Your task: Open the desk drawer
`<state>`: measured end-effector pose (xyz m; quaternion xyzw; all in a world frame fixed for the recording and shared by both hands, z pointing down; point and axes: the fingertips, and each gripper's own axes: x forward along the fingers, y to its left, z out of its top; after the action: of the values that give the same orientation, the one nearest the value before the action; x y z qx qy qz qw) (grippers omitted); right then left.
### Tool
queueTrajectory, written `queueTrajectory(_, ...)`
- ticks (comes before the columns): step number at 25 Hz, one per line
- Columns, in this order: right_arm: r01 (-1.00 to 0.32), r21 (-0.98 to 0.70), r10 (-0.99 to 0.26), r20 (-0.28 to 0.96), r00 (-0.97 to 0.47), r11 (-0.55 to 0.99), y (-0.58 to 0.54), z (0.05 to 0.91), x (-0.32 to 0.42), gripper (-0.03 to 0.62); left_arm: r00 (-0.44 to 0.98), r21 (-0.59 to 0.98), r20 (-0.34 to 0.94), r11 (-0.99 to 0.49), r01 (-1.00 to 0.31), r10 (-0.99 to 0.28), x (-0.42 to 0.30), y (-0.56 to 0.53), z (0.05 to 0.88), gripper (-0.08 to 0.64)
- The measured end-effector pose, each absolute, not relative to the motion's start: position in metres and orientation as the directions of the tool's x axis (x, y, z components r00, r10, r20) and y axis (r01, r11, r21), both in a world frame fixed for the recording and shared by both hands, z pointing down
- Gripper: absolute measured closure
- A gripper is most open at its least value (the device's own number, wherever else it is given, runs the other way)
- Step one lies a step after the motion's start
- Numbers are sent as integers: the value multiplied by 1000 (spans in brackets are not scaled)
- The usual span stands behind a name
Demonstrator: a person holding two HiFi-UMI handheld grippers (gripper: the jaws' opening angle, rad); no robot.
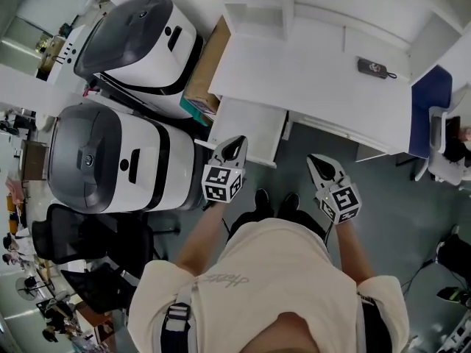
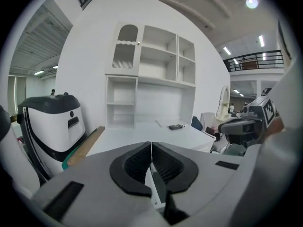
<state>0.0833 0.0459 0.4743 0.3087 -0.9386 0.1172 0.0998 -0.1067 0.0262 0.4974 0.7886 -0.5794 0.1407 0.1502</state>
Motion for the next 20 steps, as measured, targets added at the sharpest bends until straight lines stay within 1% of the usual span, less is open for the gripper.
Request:
queueTrajectory(6,-620,-148,-598,170,-783,770,44,424,68,591,324,65,336,-321,-945,-884,-119,22,452,555)
queueTrajectory(9,-631,-114,-617,139,-775,767,38,402,65,591,334,12,315,-348,-937,-888,-121,15,431,555)
queueTrajectory(12,-636,-97,-625,122,-771,766,33,387,62,591,347,-32,295,-373,-927,-890,-120,12,416,555)
queueTrajectory(20,-627,-51,-621,97,-778,777,22,350,52,592,361,-48,218,-380,-924,-907,-122,-2,380,555)
